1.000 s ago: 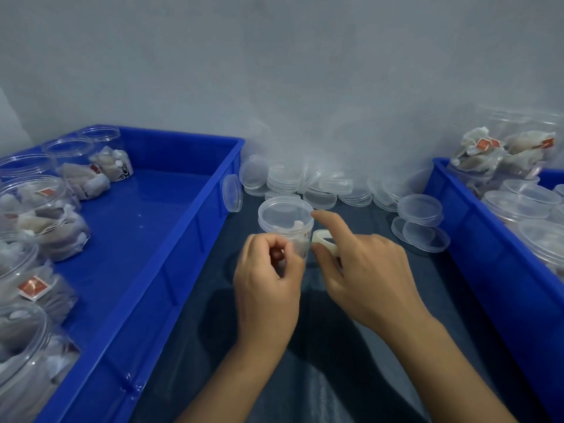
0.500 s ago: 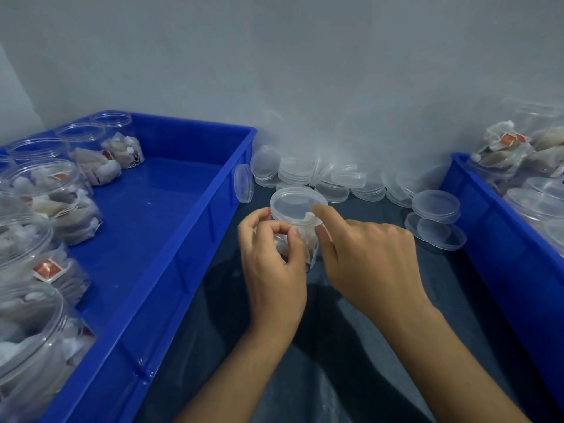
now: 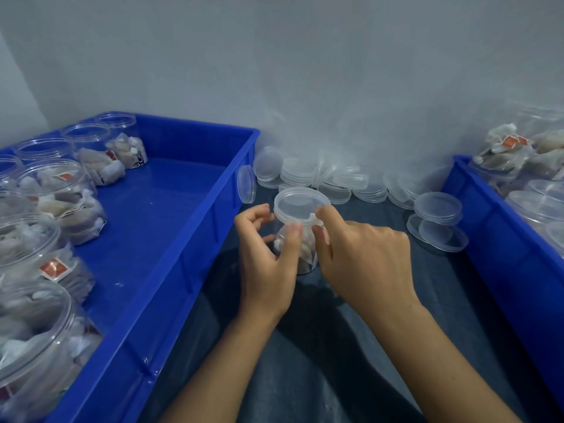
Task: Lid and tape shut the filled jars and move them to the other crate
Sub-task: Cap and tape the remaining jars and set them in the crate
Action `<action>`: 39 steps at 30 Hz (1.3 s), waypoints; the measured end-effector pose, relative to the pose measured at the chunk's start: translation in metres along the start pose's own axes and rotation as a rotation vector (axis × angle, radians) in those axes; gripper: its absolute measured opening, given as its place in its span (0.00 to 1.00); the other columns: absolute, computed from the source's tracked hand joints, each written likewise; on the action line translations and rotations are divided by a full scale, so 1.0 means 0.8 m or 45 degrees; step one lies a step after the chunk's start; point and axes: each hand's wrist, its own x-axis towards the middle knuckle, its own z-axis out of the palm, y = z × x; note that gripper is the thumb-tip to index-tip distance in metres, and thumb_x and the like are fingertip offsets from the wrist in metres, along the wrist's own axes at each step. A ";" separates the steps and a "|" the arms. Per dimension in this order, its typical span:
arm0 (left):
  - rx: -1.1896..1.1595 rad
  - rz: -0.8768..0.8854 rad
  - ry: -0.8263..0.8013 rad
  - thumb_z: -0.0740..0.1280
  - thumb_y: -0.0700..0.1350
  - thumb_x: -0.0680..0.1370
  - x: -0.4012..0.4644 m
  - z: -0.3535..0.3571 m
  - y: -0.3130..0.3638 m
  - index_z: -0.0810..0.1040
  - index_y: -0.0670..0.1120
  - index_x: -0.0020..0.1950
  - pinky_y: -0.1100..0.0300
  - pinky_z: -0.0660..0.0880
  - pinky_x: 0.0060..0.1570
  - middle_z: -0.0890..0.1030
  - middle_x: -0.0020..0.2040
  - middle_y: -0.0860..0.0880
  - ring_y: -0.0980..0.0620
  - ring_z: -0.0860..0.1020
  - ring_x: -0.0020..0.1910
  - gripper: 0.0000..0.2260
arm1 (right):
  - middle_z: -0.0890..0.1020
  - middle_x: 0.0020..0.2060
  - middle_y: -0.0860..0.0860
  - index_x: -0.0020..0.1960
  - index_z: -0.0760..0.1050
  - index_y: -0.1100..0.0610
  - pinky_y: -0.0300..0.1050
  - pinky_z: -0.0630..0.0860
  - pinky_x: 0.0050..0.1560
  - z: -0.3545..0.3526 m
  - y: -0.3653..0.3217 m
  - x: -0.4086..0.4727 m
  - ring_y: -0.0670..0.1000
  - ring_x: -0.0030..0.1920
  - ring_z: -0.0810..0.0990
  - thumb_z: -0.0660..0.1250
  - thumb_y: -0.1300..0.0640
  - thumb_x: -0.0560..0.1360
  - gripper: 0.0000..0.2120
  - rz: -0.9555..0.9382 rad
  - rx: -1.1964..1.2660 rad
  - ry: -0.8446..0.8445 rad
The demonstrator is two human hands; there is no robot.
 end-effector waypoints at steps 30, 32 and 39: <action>-0.147 -0.173 -0.440 0.67 0.67 0.79 0.019 -0.003 0.027 0.78 0.51 0.49 0.42 0.75 0.52 0.82 0.45 0.47 0.49 0.80 0.47 0.19 | 0.68 0.34 0.39 0.76 0.65 0.43 0.51 0.60 0.43 -0.029 0.056 -0.014 0.55 0.40 0.75 0.52 0.49 0.87 0.18 0.036 0.412 -0.341; -0.250 -0.281 -0.525 0.67 0.66 0.79 0.020 -0.005 0.028 0.77 0.44 0.51 0.38 0.74 0.52 0.79 0.46 0.37 0.43 0.79 0.46 0.23 | 0.70 0.32 0.39 0.76 0.62 0.36 0.52 0.66 0.45 -0.029 0.066 -0.015 0.56 0.44 0.77 0.48 0.42 0.86 0.19 0.039 0.474 -0.490; 0.033 -0.520 -0.596 0.59 0.71 0.78 0.012 0.002 0.038 0.78 0.48 0.64 0.48 0.78 0.63 0.83 0.59 0.42 0.48 0.83 0.57 0.30 | 0.84 0.45 0.40 0.71 0.75 0.39 0.53 0.76 0.57 -0.033 0.074 -0.021 0.53 0.54 0.81 0.53 0.41 0.86 0.18 0.170 0.762 -0.547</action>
